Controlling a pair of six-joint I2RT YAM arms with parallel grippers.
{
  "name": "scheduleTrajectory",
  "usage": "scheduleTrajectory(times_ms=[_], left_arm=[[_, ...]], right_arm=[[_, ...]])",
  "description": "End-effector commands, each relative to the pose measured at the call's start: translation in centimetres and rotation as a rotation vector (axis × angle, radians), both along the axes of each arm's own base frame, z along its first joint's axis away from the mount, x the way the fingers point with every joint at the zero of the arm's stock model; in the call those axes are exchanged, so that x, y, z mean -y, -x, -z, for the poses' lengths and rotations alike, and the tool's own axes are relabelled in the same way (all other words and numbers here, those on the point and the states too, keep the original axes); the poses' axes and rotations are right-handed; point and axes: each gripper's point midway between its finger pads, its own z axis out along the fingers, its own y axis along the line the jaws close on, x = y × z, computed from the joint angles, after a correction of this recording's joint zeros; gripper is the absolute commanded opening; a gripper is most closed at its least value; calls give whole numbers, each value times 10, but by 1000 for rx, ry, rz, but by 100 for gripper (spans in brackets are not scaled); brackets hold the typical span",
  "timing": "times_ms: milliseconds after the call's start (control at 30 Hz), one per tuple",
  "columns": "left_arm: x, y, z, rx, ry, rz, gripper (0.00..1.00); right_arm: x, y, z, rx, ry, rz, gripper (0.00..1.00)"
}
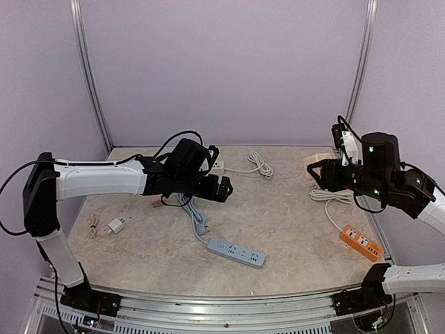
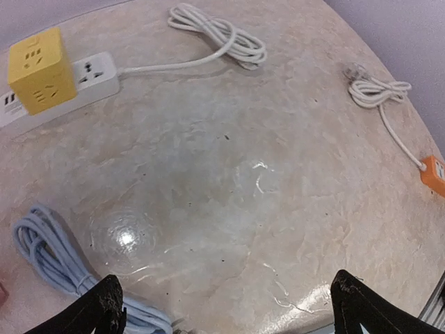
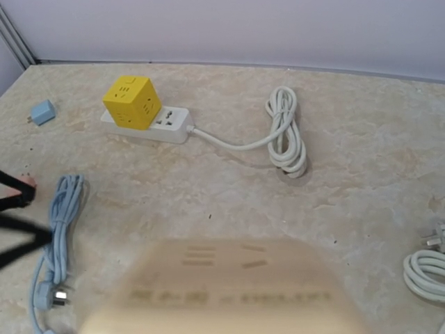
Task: Insert the plug
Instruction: Move the socket to the center of the board.
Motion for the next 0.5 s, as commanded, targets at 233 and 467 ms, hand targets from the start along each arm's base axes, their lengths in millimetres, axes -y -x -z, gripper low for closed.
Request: scheduleTrajectory(times_ms=[233, 467], left_arm=[[-117, -21, 51, -373, 22, -889, 99], [-124, -26, 97, -513, -58, -1025, 99]], right_arm=[[7, 5, -10, 38, -36, 9, 0], [4, 6, -5, 24, -48, -4, 0]])
